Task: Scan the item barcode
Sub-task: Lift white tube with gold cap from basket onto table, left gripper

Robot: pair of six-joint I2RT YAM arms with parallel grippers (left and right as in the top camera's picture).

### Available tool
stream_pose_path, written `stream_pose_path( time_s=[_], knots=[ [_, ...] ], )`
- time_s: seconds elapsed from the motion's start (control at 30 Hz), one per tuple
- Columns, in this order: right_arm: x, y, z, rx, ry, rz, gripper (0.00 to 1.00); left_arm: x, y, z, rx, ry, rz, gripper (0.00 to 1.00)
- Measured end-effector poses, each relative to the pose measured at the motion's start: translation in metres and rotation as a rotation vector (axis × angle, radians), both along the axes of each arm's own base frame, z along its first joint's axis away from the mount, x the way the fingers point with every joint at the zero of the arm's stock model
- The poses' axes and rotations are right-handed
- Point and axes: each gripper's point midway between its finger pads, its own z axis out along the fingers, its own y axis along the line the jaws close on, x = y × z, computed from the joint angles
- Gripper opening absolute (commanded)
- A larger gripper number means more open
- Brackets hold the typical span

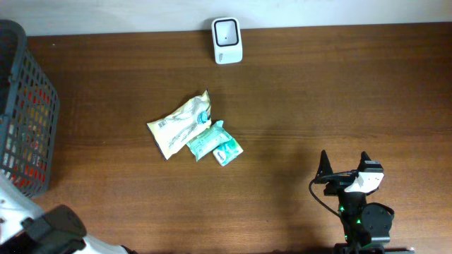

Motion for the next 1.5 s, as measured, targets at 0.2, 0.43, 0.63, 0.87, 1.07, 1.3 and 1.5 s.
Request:
stream_pose_path(
  time_s=[0.2,0.43,0.63,0.87,1.07,1.3,1.5],
  knots=[
    [0.0,0.0,0.0,0.001,0.0,0.0,0.99,-0.021,0.099,-0.14,-0.143,0.284,0.114,0.9],
    [0.0,0.0,0.0,0.0,0.0,0.0,0.99,-0.01,0.116,-0.262,-0.212,0.515,-0.062,0.98],
    [0.0,0.0,0.0,0.001,0.0,0.0,0.98,0.001,0.126,-0.315,-0.247,0.519,-0.127,0.26],
    [0.0,0.0,0.0,0.0,0.0,0.0,0.99,-0.002,0.127,-0.309,-0.266,0.559,-0.121,0.0],
    [0.0,0.0,0.0,0.001,0.0,0.0,0.99,0.049,0.13,-0.154,-0.114,0.192,-0.134,0.0],
    [0.0,0.0,0.0,0.0,0.0,0.0,0.98,0.002,0.02,0.102,0.175,-0.238,-0.275,0.0],
    [0.0,0.0,0.0,0.0,0.0,0.0,0.98,0.03,-0.167,0.063,-0.113,-0.089,-0.677,0.0]
  ],
)
